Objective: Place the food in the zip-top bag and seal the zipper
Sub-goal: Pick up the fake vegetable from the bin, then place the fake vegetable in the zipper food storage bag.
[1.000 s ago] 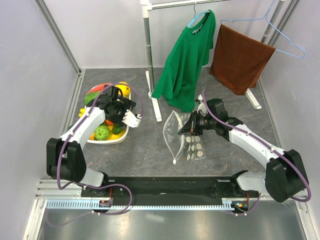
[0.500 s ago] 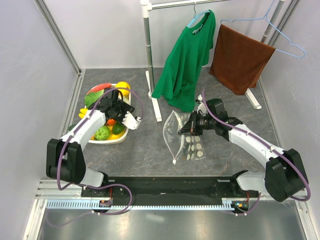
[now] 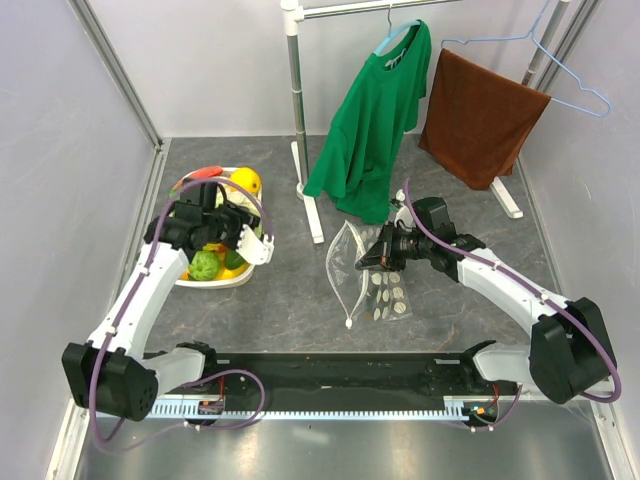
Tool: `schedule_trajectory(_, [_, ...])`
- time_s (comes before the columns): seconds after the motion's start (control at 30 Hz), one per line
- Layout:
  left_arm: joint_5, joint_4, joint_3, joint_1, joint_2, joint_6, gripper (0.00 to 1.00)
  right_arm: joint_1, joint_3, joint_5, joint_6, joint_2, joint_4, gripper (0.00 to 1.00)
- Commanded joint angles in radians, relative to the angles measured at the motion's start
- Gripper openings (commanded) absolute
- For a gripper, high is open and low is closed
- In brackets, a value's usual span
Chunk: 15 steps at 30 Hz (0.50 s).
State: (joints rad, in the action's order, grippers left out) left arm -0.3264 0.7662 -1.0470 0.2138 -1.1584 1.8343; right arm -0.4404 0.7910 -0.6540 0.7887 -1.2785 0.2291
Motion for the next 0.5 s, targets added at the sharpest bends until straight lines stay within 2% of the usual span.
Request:
schedule_trajectory(0.0, [-0.204,0.108,-0.200,0.002,0.019,-0.353,0.33,0.008,0.017,0.001,-0.002,0.004,-0.027,0.00])
schedule_trajectory(0.03, [-0.288,0.132,-0.291,0.004,0.011,-0.438,0.33,0.009,0.016,0.001,-0.002,0.007,-0.028,0.00])
schedule_trajectory(0.07, [-0.333,0.175,-0.338,0.006,-0.007,-0.621,0.32,0.009,0.013,0.001,0.003,0.008,-0.031,0.00])
schedule_trajectory(0.13, [-0.466,0.186,-0.443,0.009,-0.021,-0.825,0.29,0.012,0.004,0.001,0.009,0.016,-0.045,0.00])
schedule_trajectory(0.17, [-0.506,0.188,-0.467,0.009,-0.040,-1.009,0.28,0.012,-0.001,0.004,0.014,0.019,-0.051,0.00])
schedule_trajectory(0.23, [-0.621,0.176,-0.499,0.009,-0.056,-1.186,0.26,0.012,-0.010,0.001,0.032,0.021,-0.077,0.00])
schedule_trajectory(0.27, [-0.660,0.159,-0.495,0.009,-0.061,-1.375,0.26,0.014,-0.012,0.001,0.038,0.019,-0.083,0.00])
schedule_trajectory(0.33, [-0.780,0.046,-0.417,0.010,-0.063,-1.588,0.26,0.015,-0.015,0.001,0.058,0.015,-0.106,0.00])
schedule_trajectory(0.37, [-0.816,-0.017,-0.369,0.015,-0.055,-1.817,0.26,0.016,-0.015,0.001,0.069,0.015,-0.117,0.00])
schedule_trajectory(0.4, [-0.829,-0.220,-0.311,0.047,-0.014,-1.954,0.26,0.016,-0.018,0.004,0.078,0.016,-0.138,0.00])
schedule_trajectory(0.43, [-0.803,-0.310,-0.192,0.068,0.006,-2.074,0.26,0.017,-0.021,0.008,0.093,0.018,-0.146,0.00])
schedule_trajectory(0.47, [-0.775,-0.397,-0.141,0.093,0.032,-2.256,0.26,0.016,-0.019,0.013,0.096,0.019,-0.151,0.00])
